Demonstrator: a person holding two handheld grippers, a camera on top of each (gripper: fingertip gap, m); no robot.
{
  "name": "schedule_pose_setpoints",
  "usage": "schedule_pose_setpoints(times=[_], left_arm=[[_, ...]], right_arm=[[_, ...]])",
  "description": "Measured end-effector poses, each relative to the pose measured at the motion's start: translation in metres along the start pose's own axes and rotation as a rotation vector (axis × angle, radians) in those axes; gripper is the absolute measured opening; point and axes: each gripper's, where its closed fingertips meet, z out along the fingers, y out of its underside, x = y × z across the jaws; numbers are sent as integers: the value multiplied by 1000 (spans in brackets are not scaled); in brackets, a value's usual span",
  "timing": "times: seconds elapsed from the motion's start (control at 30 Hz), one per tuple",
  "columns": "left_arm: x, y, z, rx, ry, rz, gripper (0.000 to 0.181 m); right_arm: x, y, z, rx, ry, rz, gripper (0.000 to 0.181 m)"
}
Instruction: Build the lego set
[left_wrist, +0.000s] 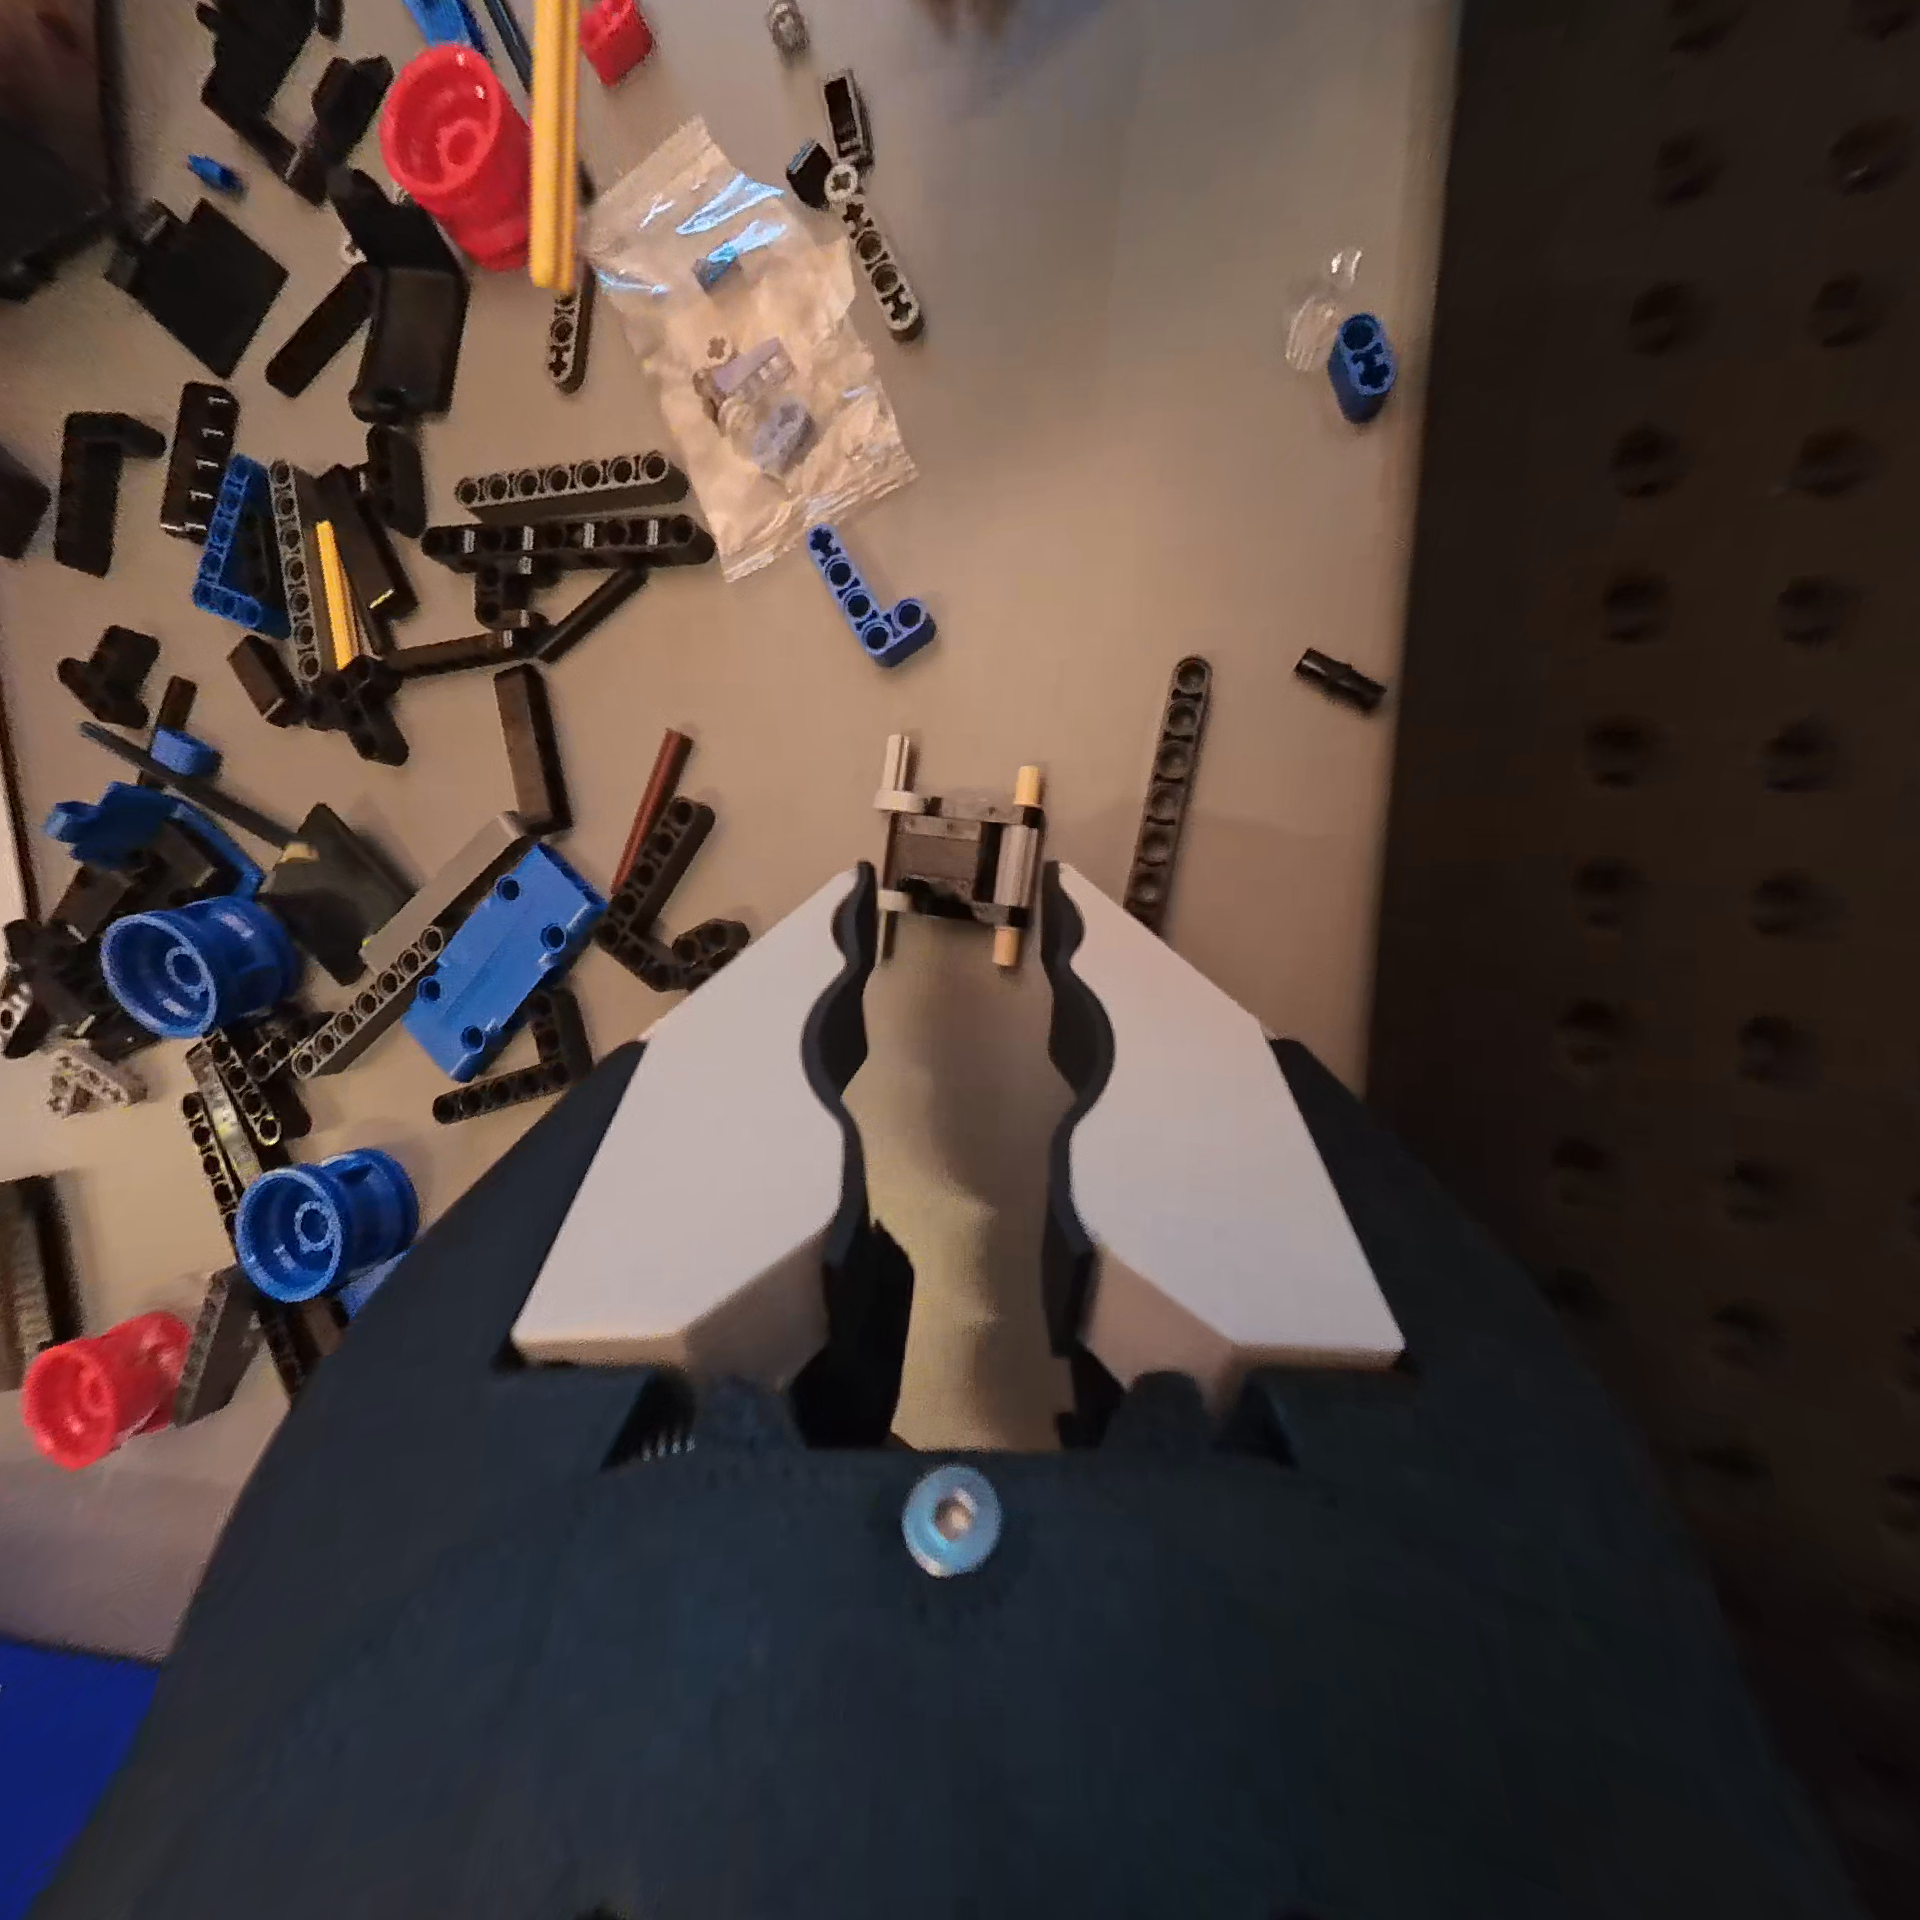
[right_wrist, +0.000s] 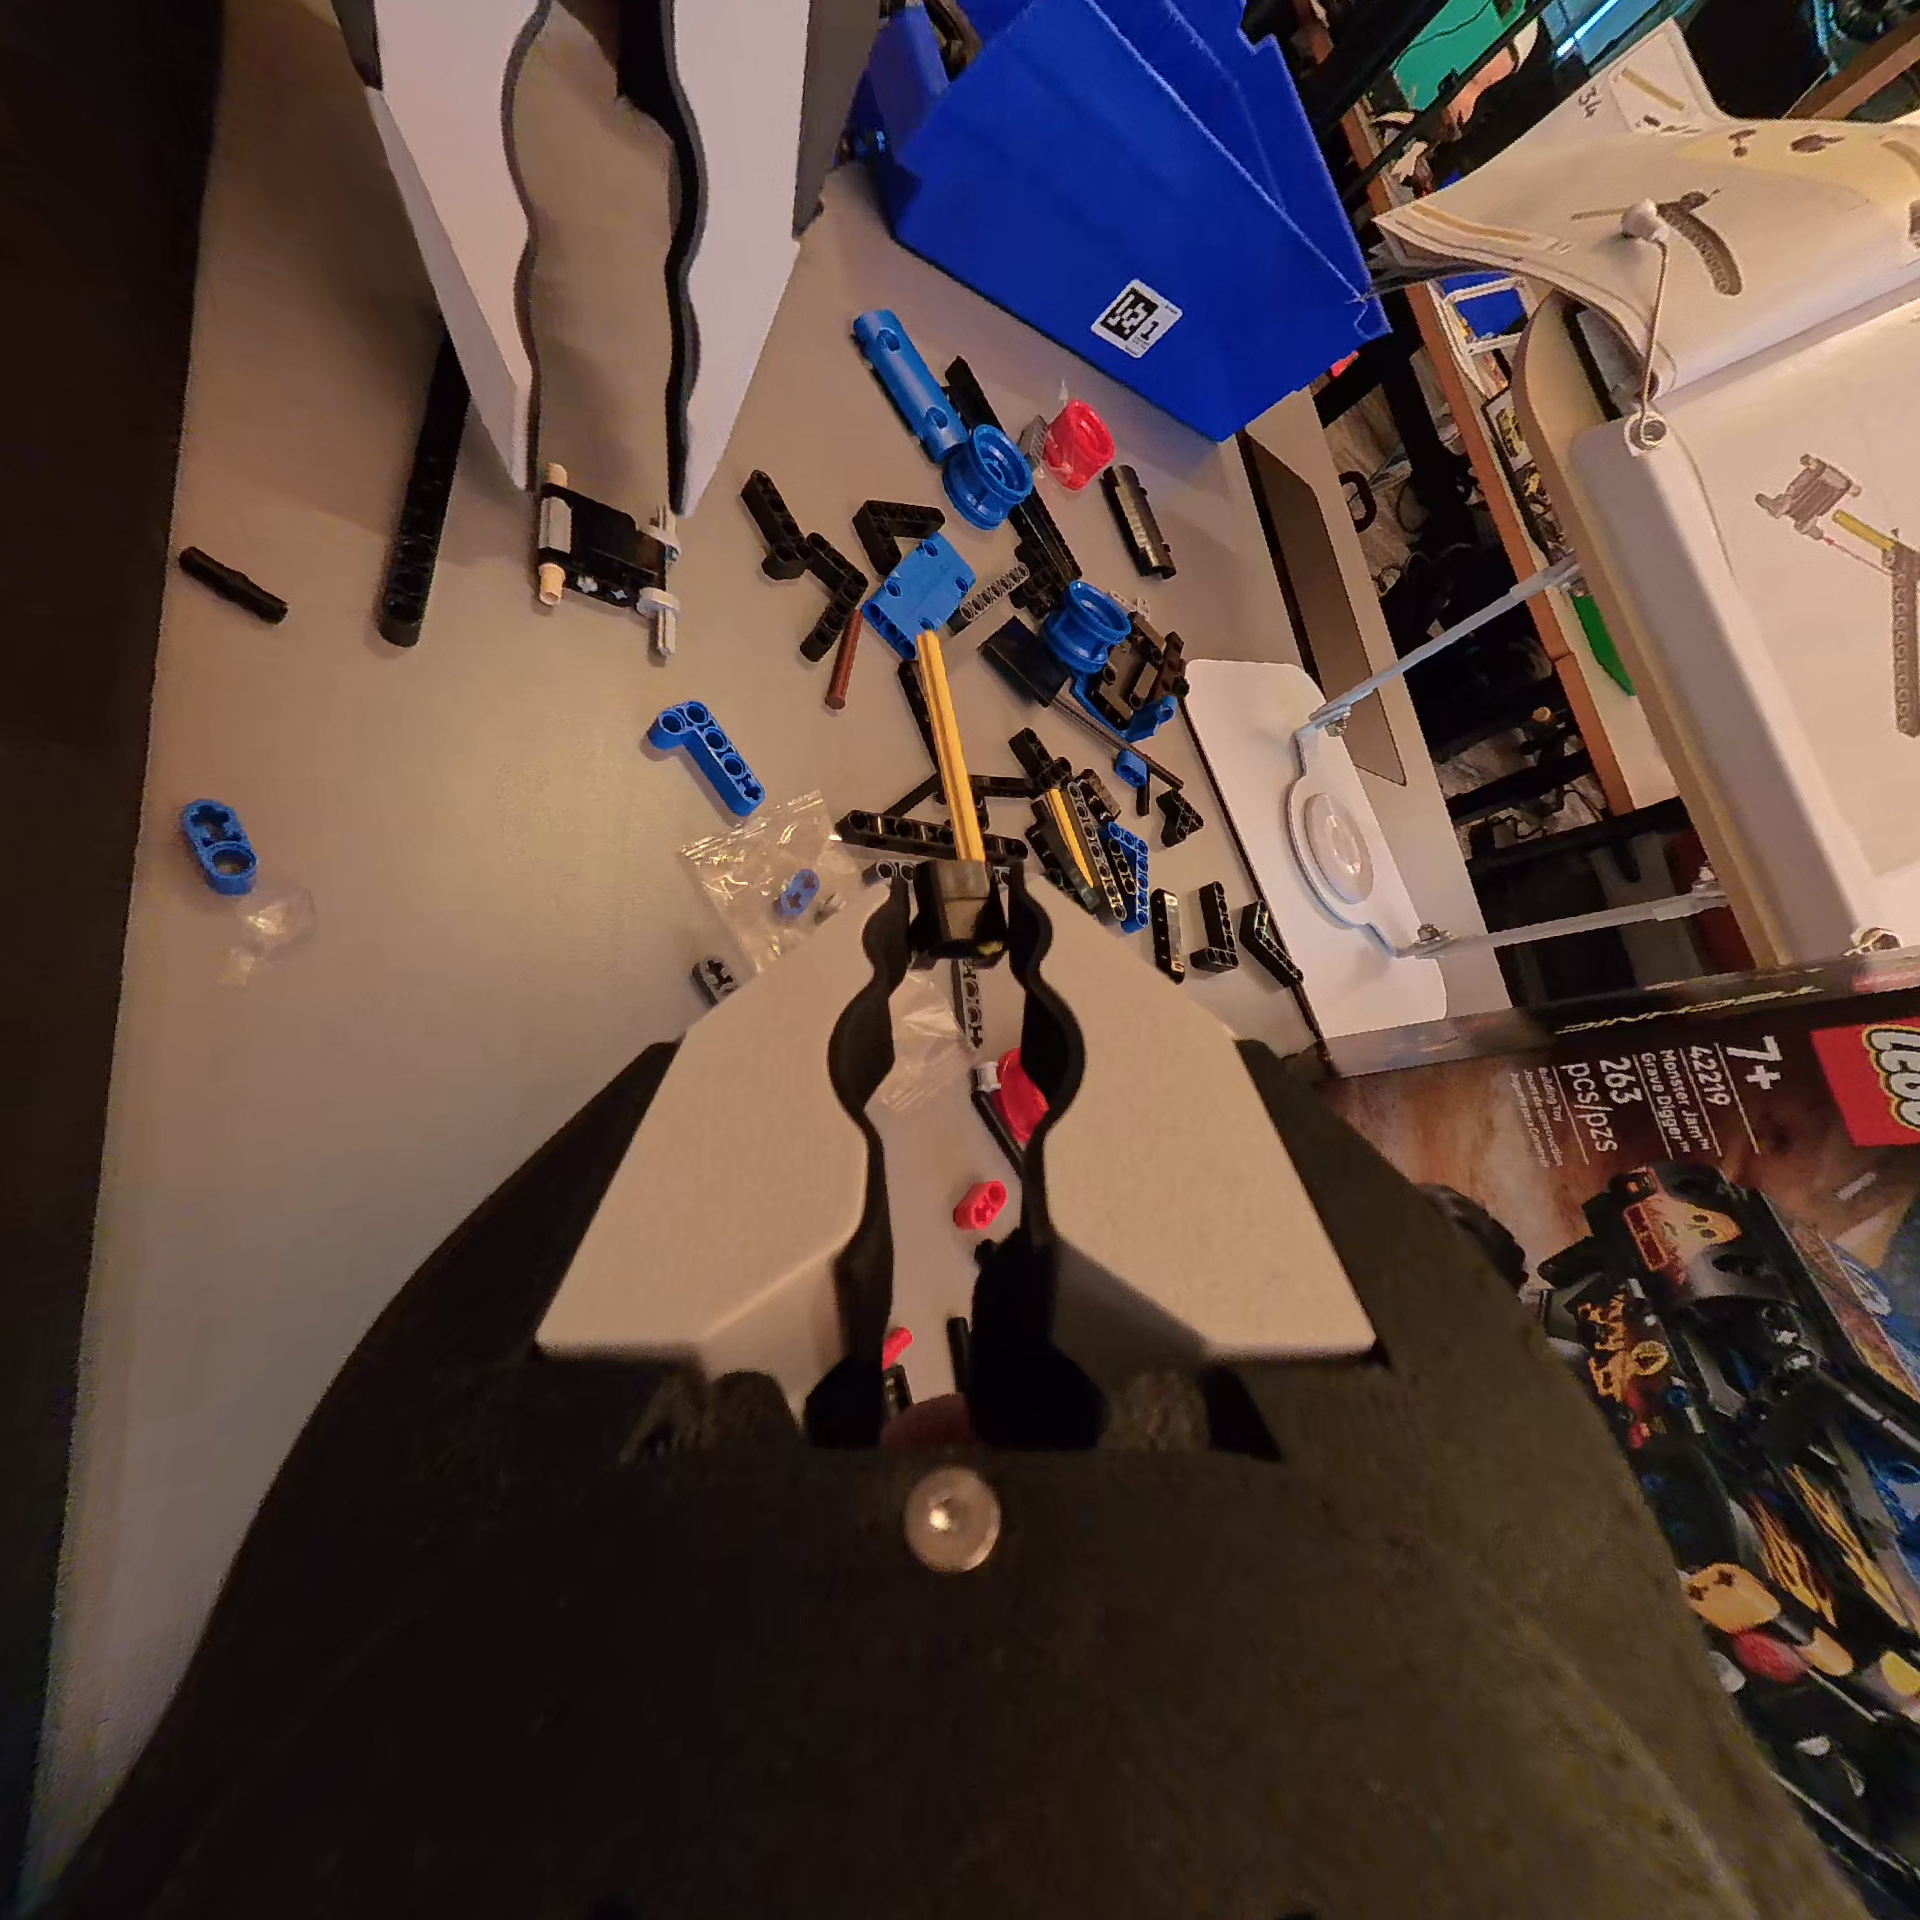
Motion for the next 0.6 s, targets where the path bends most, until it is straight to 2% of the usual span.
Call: schedule_pose_setpoints(times=[0.17,0.37,0.4,0.43,0.6], left_arm=[[3,5,8,-72,-46,82,26],[1,2,11,-84,-79,126,16],[0,2,10,-87,-86,128,13],[0,2,9,-82,-84,133,0],[-2,2,10,-71,-104,136,0]], right_arm=[[1,-1,0,1,4,-3,18],[0,-2,0,1,4,-6,18],[0,-3,0,3,3,-6,18],[0,-3,0,3,2,-7,18],[0,-5,0,8,2,-11,18]])
